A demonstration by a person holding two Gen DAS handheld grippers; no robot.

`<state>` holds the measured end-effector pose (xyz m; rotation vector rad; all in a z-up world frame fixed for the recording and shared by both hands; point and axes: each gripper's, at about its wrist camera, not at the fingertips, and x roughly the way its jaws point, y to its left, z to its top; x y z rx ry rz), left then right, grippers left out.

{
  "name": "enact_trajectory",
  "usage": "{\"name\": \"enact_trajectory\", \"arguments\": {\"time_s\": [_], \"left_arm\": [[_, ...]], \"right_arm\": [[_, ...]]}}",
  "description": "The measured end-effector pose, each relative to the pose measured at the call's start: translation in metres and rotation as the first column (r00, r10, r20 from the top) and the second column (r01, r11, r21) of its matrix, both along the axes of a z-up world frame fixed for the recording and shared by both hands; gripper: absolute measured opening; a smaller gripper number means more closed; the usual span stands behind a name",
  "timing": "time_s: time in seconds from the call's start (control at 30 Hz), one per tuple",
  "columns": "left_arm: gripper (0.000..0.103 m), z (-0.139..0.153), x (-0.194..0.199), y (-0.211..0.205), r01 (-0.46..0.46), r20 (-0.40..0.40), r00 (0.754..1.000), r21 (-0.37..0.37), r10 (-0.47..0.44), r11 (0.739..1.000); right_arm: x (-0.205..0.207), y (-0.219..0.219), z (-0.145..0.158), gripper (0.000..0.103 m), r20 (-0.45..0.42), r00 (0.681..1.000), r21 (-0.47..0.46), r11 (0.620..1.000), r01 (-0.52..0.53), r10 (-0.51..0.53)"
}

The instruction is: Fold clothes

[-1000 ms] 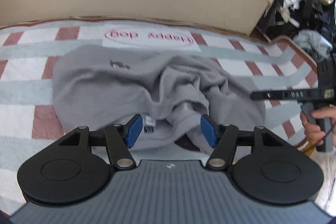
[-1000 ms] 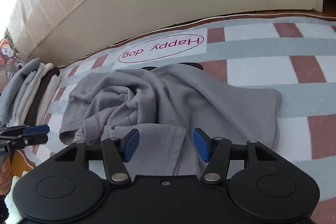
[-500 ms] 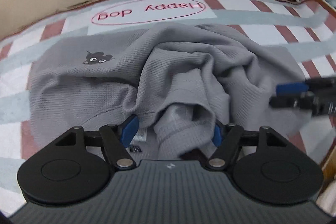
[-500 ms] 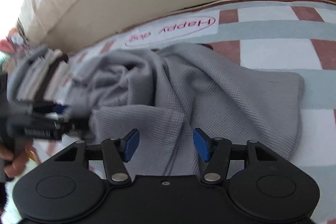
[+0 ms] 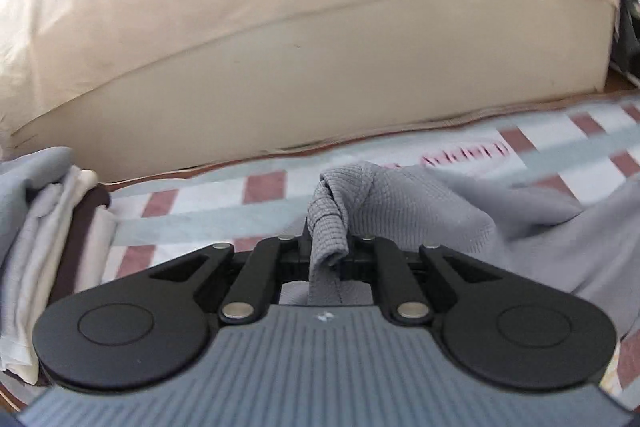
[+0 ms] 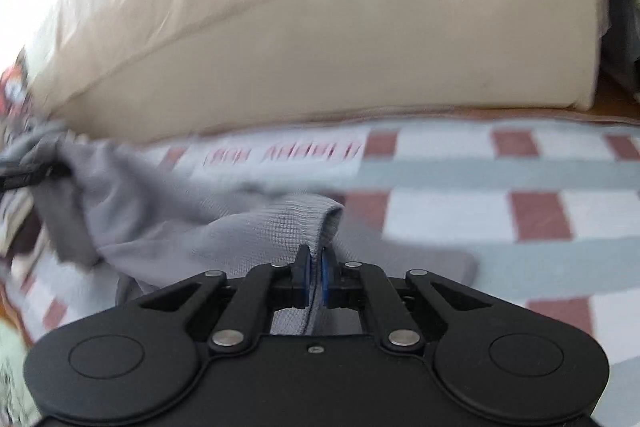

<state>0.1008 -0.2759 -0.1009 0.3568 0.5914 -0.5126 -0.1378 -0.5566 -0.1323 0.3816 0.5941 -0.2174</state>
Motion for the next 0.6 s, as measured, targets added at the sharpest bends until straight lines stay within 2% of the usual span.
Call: {"name": "enact_trajectory", "arguments": {"time_s": [0.1, 0.23, 0.3, 0.4, 0.43, 0.5, 0.57, 0.6], "left_arm": [[0.007, 0.01, 0.009, 0.012, -0.022, 0.016, 1.0, -0.036, 0.022, 0.999], [0.007, 0.032, 0.006, 0.008, -0.05, 0.16, 0.985, -0.071, 0.061, 0.996], [0.007, 0.052, 0.005, 0.005, -0.067, 0.238, 0.967, -0.09, 0.087, 0.994], [0.007, 0.086, 0.01, 0.013, -0.075, 0.27, 0.957, -0.125, 0.107, 0.989], [0.007, 0.095, 0.012, 0.02, -0.085, 0.252, 0.96, -0.14, 0.118, 0.986], [0.007, 0.102, 0.011, 0.041, -0.111, 0.193, 0.97, -0.177, 0.145, 0.978], [0.008, 0.093, 0.005, 0.065, -0.148, 0.137, 0.975, -0.186, 0.175, 0.971], [0.008, 0.08, 0.004, 0.074, -0.181, 0.11, 0.974, -0.156, 0.2, 0.971]], "right_arm": [[-0.002, -0.008, 0.023, 0.005, 0.075, 0.997, 0.011, 0.999, 0.032, -0.033], [0.0, -0.014, 0.07, 0.005, 0.193, 0.981, 0.01, 0.999, 0.032, -0.033], [0.002, -0.01, 0.098, 0.005, 0.249, 0.968, -0.005, 1.0, 0.001, 0.0], [-0.004, 0.002, 0.127, 0.005, 0.307, 0.949, 0.004, 0.997, -0.077, 0.072], [-0.006, 0.006, 0.132, 0.005, 0.299, 0.948, 0.039, 0.992, -0.123, 0.106], [-0.013, 0.02, 0.122, 0.006, 0.254, 0.952, 0.165, 0.962, -0.219, 0.173], [-0.017, 0.036, 0.094, 0.006, 0.192, 0.954, 0.326, 0.901, -0.285, 0.232], [-0.017, 0.045, 0.074, 0.006, 0.141, 0.958, 0.403, 0.869, -0.286, 0.249]]}}
